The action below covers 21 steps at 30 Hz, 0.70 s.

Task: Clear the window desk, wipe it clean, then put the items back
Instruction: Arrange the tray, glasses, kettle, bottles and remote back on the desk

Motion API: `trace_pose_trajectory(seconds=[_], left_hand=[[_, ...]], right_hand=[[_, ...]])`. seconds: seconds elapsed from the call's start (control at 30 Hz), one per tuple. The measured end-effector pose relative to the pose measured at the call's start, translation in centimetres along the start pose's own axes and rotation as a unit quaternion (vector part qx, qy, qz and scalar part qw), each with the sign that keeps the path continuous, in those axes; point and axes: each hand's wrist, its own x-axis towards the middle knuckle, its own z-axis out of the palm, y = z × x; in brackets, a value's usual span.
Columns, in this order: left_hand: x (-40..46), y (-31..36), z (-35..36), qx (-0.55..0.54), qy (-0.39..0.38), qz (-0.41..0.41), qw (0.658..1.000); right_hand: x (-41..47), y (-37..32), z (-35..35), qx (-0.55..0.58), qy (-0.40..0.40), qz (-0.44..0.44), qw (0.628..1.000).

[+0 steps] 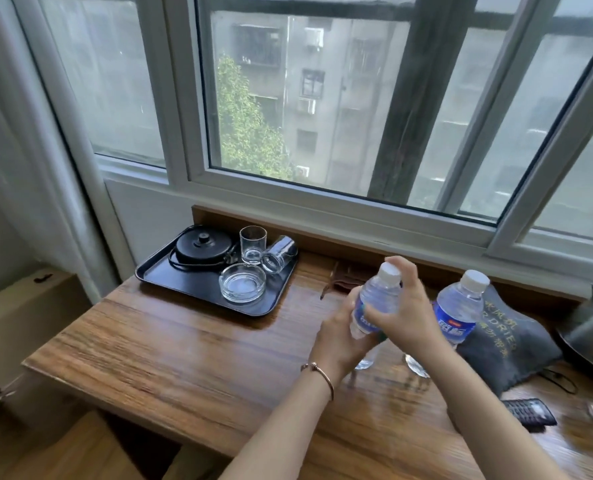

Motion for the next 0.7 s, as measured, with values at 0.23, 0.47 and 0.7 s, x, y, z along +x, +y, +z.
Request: trace_pose_trajectory(seconds=[0.23,0.47,0.7], left_hand=[[1.9,-1.3,-5.2,0.159,-0.131,-0.007,0.979],[5.1,-2.4,-9.7,0.212,-0.119,0.003,0.970],[7.4,-0.6,-10.6,0.156,-0.109,0.044,0.981]], right_hand=[[2.0,-1.7,-1.3,-0.007,0.005,-0.036,0.999],[5.1,-4.0,-1.0,-0.004,-0.029,-0.077,0.997],[5.3,-4.1,-1.7,0.006,0.000,-0.048,0.999]])
